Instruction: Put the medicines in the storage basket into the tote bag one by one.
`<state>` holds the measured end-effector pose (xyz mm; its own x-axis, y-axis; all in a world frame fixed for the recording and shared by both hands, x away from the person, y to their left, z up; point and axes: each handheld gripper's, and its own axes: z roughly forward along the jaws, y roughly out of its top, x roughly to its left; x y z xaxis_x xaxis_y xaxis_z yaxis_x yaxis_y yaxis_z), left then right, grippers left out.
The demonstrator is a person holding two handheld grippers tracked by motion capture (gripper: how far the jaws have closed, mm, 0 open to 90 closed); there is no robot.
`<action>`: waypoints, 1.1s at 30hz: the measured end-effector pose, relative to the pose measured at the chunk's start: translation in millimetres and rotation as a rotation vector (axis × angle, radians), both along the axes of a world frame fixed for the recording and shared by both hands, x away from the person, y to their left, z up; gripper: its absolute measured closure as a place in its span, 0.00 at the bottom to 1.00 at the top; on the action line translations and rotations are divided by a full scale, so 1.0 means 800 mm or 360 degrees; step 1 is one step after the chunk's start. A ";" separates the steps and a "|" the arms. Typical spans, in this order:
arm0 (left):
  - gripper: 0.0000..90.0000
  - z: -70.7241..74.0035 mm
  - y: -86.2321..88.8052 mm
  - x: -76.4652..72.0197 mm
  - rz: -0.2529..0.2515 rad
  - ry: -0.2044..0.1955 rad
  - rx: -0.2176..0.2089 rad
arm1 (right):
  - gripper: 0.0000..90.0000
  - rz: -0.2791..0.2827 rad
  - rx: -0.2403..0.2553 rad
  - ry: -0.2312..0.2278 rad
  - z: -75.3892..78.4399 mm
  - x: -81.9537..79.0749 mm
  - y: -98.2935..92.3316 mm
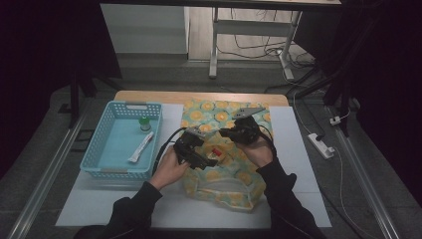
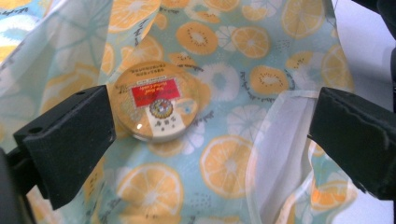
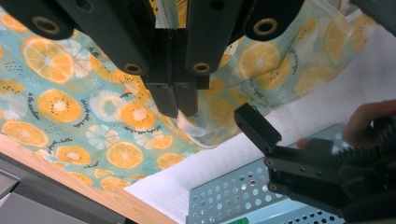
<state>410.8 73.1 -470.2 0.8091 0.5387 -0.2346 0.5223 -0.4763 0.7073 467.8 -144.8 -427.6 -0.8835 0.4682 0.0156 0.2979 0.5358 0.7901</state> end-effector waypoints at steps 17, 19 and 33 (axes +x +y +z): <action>0.00 0.008 0.044 -0.013 0.0085 -0.0014 0.0004 | 1.00 0.0002 0.0000 -0.0002 0.001 0.000 -0.001; 0.00 0.008 0.049 -0.014 0.0103 -0.0017 0.0022 | 1.00 0.0001 0.0000 -0.0003 0.001 0.000 -0.001; 0.00 0.013 0.098 -0.023 0.0255 -0.0038 0.0036 | 1.00 -0.0005 0.0005 -0.0008 0.002 0.000 -0.001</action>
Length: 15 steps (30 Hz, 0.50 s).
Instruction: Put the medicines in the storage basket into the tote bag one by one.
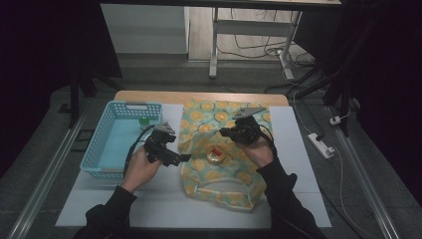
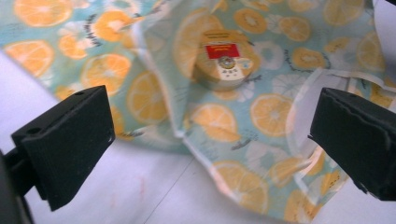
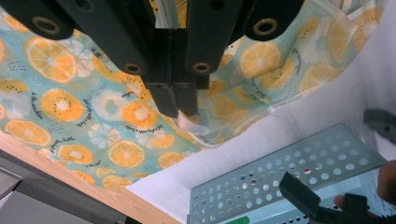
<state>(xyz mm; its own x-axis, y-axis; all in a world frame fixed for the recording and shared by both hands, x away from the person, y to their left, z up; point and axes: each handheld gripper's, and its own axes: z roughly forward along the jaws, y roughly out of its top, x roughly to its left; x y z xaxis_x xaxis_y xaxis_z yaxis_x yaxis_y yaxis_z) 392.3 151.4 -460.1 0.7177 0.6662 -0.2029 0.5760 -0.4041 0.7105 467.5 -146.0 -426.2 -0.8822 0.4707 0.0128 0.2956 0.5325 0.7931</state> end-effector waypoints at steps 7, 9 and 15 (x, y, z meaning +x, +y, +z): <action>0.00 0.007 0.025 -0.004 0.0033 0.0013 0.0042 | 1.00 0.0000 0.0002 0.0000 0.000 0.000 0.000; 0.00 0.008 0.032 -0.005 0.0051 0.0016 0.0046 | 1.00 0.0002 0.0003 0.0001 0.000 0.000 0.000; 0.00 0.013 0.060 -0.008 0.0122 0.0016 0.0060 | 1.00 0.0001 0.0013 0.0009 0.001 0.000 -0.001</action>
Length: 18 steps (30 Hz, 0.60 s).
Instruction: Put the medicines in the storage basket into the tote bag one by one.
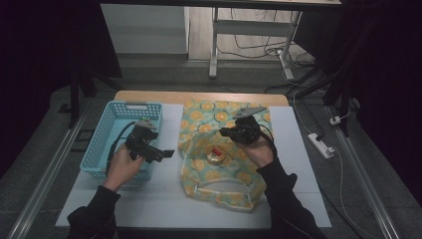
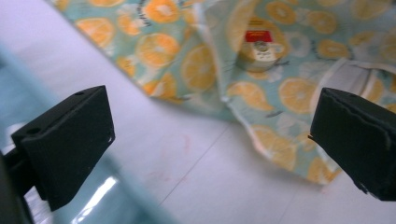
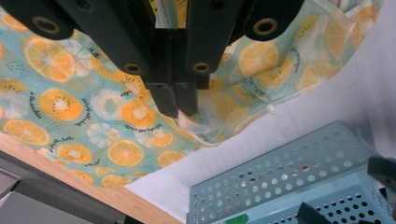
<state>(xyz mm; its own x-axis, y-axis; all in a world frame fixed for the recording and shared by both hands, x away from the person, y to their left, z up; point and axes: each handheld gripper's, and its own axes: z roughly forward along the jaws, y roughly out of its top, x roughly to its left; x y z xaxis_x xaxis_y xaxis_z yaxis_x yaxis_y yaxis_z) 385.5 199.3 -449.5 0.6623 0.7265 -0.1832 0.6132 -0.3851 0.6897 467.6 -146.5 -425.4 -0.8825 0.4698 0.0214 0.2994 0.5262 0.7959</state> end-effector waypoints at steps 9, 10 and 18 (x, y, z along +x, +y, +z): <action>0.00 -0.001 0.041 0.000 0.0153 0.0020 0.0037 | 1.00 0.0002 -0.0002 0.0002 0.000 0.000 0.000; 0.00 -0.002 0.045 -0.001 0.0170 0.0019 0.0043 | 1.00 0.0002 -0.0001 0.0002 0.000 0.000 0.000; 0.00 -0.009 0.075 0.002 0.0297 0.0031 0.0087 | 1.00 0.0006 -0.0004 0.0006 0.000 0.000 0.000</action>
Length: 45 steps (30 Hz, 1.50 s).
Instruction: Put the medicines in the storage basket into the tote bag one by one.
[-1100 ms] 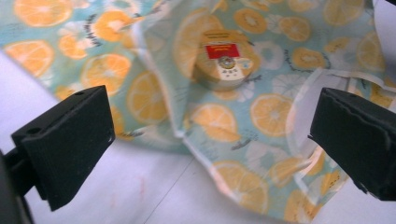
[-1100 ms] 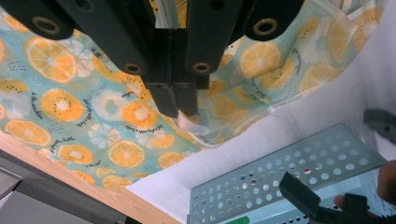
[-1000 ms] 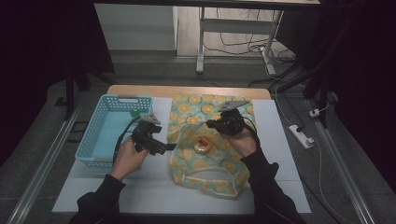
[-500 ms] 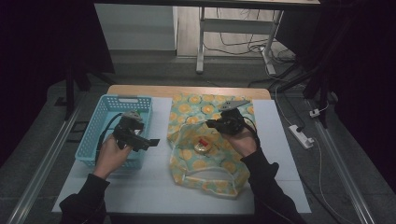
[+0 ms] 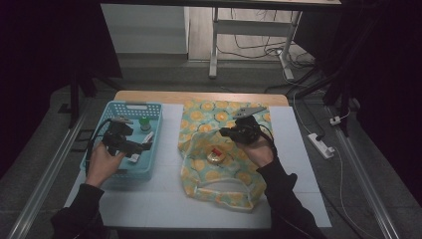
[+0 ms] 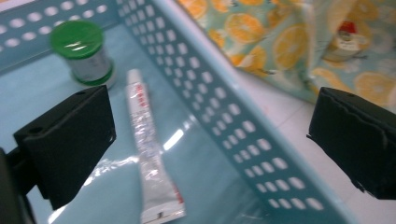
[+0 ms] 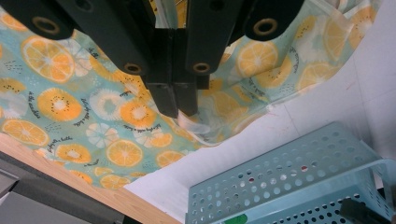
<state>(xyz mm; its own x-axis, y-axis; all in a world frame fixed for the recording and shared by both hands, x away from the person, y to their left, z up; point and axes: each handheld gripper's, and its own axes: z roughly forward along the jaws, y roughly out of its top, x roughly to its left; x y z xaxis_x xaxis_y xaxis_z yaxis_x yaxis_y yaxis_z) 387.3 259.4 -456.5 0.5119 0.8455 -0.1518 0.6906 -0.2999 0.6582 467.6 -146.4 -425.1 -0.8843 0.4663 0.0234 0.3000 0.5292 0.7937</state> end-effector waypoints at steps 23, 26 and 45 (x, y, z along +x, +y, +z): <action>0.00 -0.048 0.010 0.058 0.0025 0.0244 0.0161 | 1.00 0.0003 -0.0003 -0.0003 0.000 0.000 0.000; 0.00 -0.056 0.010 0.064 0.0032 0.0309 0.0186 | 1.00 0.0006 -0.0006 -0.0003 0.000 0.000 0.000; 0.52 -0.071 -0.002 0.075 -0.0013 0.0480 0.0343 | 1.00 0.0011 -0.0010 -0.0004 -0.001 0.000 0.001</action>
